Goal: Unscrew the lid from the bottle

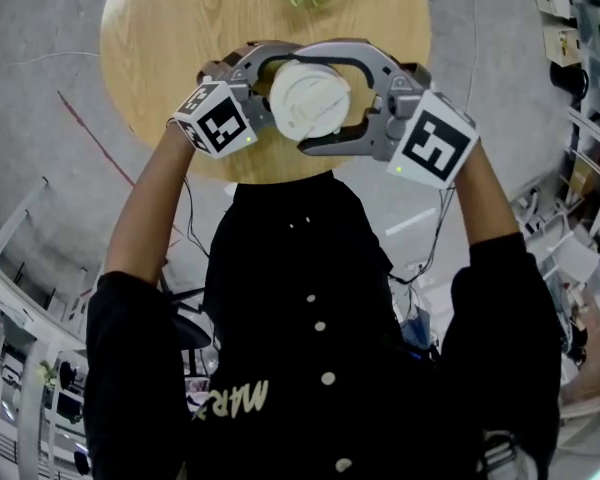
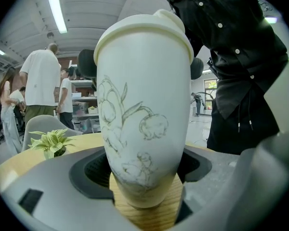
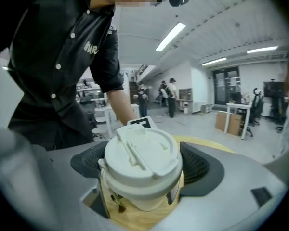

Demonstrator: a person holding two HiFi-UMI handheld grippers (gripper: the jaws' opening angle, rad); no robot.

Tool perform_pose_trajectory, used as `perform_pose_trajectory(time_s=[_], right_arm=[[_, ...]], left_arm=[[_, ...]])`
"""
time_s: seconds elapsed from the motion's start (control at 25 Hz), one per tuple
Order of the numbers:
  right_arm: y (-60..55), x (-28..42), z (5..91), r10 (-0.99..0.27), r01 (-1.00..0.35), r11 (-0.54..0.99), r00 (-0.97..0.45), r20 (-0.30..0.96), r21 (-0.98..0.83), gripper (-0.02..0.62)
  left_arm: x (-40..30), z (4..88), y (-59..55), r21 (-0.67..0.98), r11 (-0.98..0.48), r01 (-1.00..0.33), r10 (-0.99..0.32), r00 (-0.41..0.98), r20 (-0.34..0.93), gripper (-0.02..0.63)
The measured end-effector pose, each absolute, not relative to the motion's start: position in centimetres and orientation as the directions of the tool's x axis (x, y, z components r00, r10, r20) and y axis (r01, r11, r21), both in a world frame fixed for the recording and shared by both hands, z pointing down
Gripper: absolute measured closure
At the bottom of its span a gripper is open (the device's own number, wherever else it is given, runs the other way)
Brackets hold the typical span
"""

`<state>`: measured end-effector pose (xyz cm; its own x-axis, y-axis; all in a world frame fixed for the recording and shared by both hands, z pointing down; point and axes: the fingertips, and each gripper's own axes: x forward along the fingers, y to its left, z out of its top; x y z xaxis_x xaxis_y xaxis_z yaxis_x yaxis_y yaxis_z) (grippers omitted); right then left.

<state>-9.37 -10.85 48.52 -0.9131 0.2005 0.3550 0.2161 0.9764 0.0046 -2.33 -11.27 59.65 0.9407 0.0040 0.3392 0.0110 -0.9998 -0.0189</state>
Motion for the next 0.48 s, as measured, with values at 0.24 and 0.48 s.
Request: perform_pose_trajectory(time_s=[0.24,0.48], right_arm=[[-10.8,-9.6,49.2,0.251,0.253,0.966,-0.887,0.388,-0.046,0.132],[-13.1,-8.5,48.2,-0.177,-0.217,0.973,-0.923,0.342,-0.080,0.084]], left_arm=[[-2.6,59.9,-11.4,-0.006,-1.000,-0.006,-0.007,0.941,0.338,0.230],[-2.7,60.0,-11.5,0.001,-1.000,-0.012,-0.011,0.944,0.331,0.230]])
